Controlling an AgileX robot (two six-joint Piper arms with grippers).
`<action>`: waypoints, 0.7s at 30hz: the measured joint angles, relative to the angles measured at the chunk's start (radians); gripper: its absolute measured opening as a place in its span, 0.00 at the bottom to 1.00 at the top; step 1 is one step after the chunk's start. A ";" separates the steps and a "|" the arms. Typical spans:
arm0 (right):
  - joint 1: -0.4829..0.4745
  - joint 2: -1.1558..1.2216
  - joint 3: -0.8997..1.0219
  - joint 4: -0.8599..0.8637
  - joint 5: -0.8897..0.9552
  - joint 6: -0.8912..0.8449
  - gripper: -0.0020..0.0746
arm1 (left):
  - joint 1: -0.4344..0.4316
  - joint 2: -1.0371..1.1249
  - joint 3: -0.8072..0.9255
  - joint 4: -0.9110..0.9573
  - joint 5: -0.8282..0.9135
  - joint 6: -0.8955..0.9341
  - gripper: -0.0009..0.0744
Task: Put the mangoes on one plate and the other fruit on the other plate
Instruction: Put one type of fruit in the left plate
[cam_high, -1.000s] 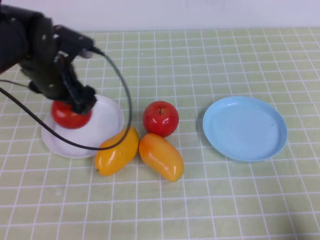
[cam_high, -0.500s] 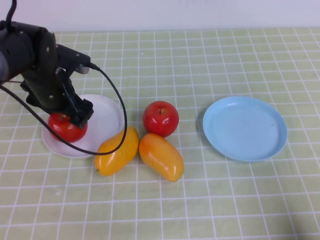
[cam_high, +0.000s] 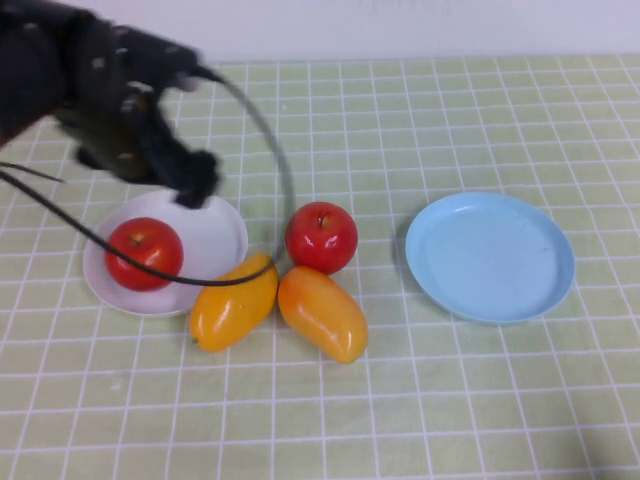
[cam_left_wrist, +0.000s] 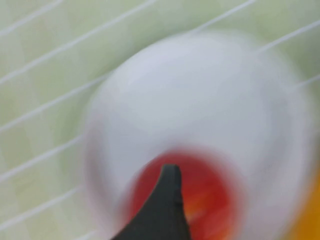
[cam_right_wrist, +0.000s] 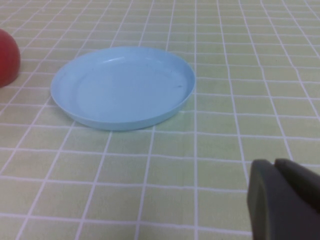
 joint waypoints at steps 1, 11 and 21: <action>0.000 0.000 0.000 0.000 0.000 0.000 0.00 | -0.027 0.006 -0.013 -0.022 -0.005 0.000 0.90; 0.000 0.000 0.000 0.000 0.000 0.000 0.00 | -0.188 0.211 -0.255 -0.138 0.012 0.056 0.90; 0.000 0.000 0.000 0.000 0.000 0.000 0.00 | -0.220 0.335 -0.290 -0.139 0.021 0.118 0.90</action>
